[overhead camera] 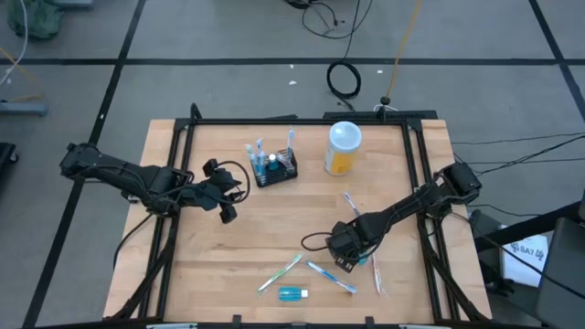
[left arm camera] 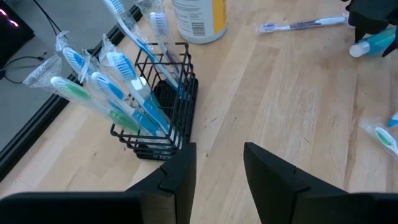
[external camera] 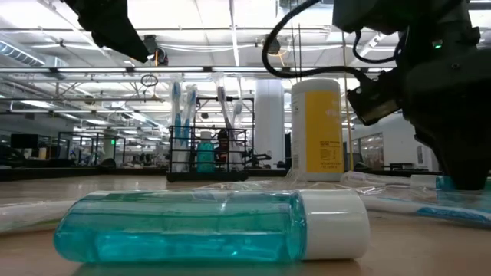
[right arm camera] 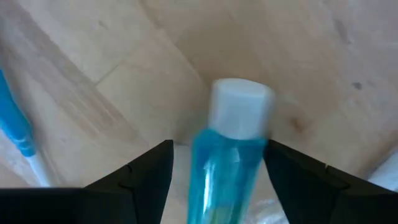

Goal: Pick & Place toothbrushing station
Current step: Put the blue mouthwash into the black mesh organizer

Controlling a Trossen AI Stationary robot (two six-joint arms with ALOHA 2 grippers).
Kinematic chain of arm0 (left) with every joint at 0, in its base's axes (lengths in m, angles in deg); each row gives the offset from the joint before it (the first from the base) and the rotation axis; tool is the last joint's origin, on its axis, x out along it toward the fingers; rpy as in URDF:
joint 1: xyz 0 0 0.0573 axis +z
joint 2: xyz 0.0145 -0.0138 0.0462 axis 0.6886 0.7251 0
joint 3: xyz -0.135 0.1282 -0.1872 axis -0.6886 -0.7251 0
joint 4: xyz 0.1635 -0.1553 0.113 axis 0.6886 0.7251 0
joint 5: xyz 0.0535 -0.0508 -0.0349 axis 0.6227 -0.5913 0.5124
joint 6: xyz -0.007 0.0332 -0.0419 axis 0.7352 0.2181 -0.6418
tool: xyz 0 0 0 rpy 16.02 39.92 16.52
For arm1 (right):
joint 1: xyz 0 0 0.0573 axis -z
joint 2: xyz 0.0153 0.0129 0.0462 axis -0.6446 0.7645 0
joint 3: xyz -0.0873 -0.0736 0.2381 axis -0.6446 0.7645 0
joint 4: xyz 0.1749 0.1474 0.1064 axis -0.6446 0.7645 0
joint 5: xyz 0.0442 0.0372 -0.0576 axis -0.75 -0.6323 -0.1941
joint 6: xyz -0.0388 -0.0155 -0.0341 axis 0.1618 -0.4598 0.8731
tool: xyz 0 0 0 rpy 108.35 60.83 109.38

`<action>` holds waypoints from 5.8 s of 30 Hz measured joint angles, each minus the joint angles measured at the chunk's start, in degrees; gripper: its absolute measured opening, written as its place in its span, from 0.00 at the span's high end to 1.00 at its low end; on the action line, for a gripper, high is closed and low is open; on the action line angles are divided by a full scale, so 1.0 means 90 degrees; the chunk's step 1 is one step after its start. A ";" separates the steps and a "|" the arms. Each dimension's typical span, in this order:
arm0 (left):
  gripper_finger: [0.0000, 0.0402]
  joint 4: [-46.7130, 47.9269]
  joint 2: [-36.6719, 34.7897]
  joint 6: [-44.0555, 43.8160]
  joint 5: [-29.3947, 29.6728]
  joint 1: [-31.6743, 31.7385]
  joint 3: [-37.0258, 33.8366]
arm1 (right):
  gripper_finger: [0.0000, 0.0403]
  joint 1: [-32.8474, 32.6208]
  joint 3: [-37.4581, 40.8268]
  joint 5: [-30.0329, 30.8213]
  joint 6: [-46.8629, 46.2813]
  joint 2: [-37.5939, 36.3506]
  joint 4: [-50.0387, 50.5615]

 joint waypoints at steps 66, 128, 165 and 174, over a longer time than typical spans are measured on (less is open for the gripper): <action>0.65 -0.6408 0.0376 0.1801 -0.2441 -0.0006 -0.2273 | 0.69 0.0763 0.1367 0.3827 0.5367 -0.1692 -0.7961; 0.65 -0.9965 0.3694 0.1829 -0.1807 0.0447 -0.1178 | 0.75 0.0756 0.1411 0.3882 0.5515 -0.1575 -0.9172; 0.65 -0.9806 0.3694 0.2013 -0.1759 0.0449 -0.1178 | 0.75 0.0918 0.1411 0.3840 0.5692 -0.1024 -1.0116; 0.65 -0.9777 0.3694 0.2013 -0.1756 0.0449 -0.1178 | 0.74 0.0918 0.1411 0.3840 0.5684 -0.1024 -1.0101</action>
